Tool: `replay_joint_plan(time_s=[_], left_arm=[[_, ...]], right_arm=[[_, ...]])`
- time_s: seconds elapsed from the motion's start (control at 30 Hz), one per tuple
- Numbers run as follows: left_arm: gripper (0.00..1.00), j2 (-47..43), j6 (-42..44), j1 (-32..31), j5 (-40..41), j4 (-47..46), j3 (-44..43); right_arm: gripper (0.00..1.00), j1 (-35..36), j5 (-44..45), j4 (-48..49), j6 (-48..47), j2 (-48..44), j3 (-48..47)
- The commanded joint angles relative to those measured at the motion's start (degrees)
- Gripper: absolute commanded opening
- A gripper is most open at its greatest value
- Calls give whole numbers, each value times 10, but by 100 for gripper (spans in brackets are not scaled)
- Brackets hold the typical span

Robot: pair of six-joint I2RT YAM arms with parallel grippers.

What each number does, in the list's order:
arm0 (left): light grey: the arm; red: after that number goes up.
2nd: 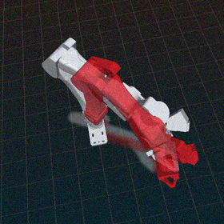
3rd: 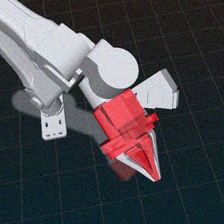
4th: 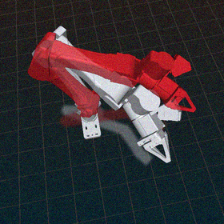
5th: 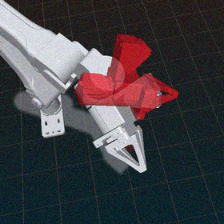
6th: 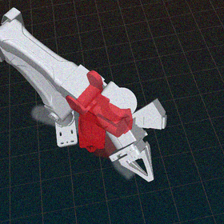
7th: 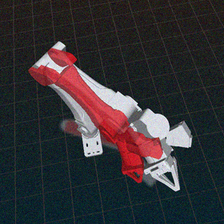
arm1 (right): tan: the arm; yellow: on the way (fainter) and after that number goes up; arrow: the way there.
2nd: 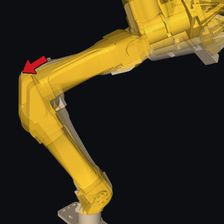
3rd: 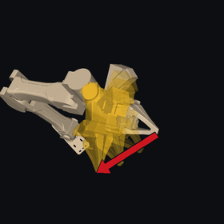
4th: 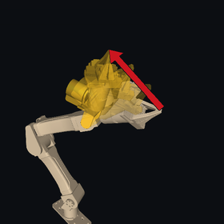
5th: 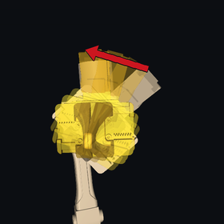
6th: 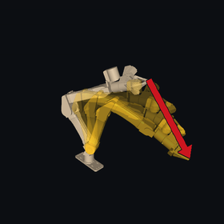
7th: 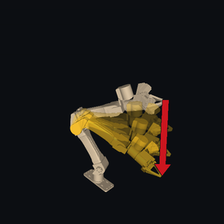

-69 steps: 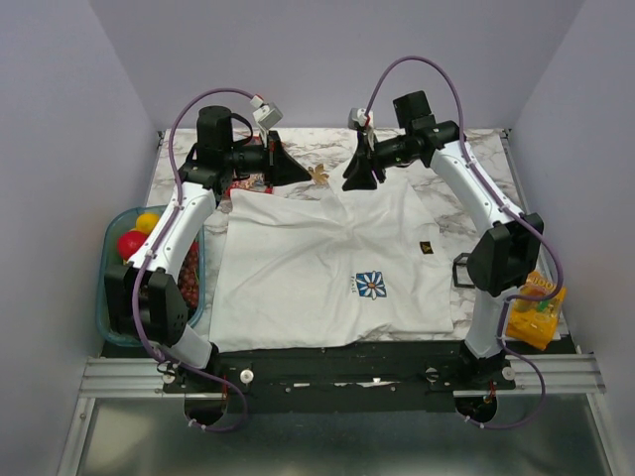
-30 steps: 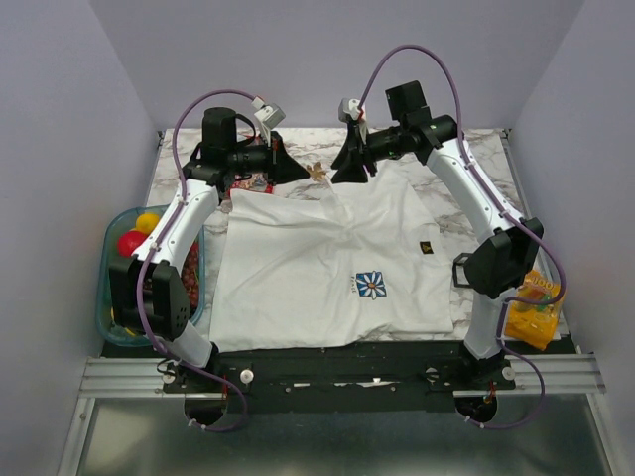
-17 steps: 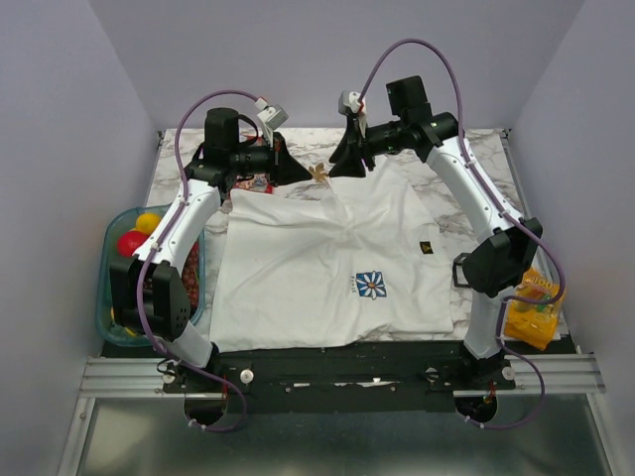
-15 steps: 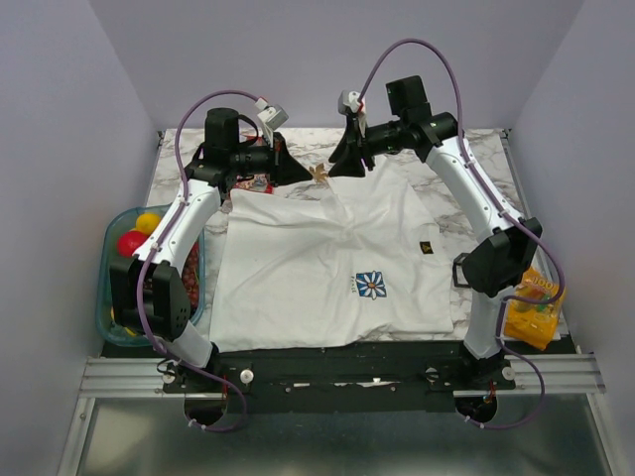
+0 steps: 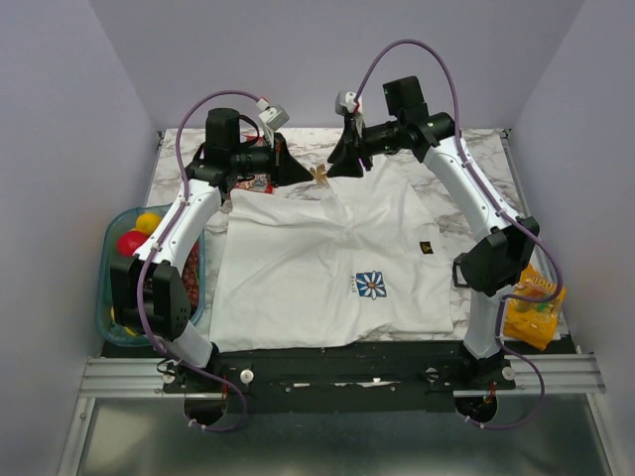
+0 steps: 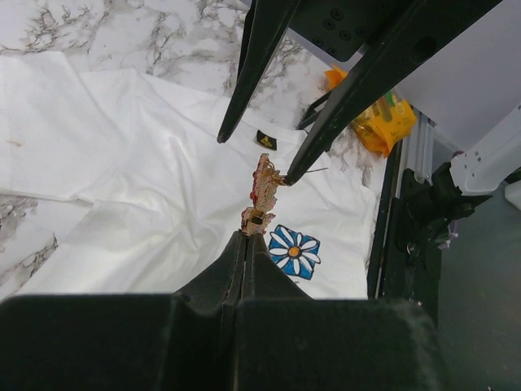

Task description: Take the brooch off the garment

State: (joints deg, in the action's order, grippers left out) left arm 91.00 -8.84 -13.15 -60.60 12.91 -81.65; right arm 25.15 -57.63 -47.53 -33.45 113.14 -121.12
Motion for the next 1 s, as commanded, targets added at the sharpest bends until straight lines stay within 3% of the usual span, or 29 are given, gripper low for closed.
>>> replay_joint_plan(time_s=[0.0,0.5,0.73,0.97], left_arm=[[0,1,14,-6,-22,3,-2],[0,-15,47,-6,-38,32,3],[0,-23,58,-6,-51,36,15],[0,-29,45,-6,-53,17,10]], right_arm=[[49,3,25,20,-6,-6,-22],[49,-13,23,39,37,-13,-19],[45,-14,151,105,76,-13,4],[48,-12,89,60,43,-10,40]])
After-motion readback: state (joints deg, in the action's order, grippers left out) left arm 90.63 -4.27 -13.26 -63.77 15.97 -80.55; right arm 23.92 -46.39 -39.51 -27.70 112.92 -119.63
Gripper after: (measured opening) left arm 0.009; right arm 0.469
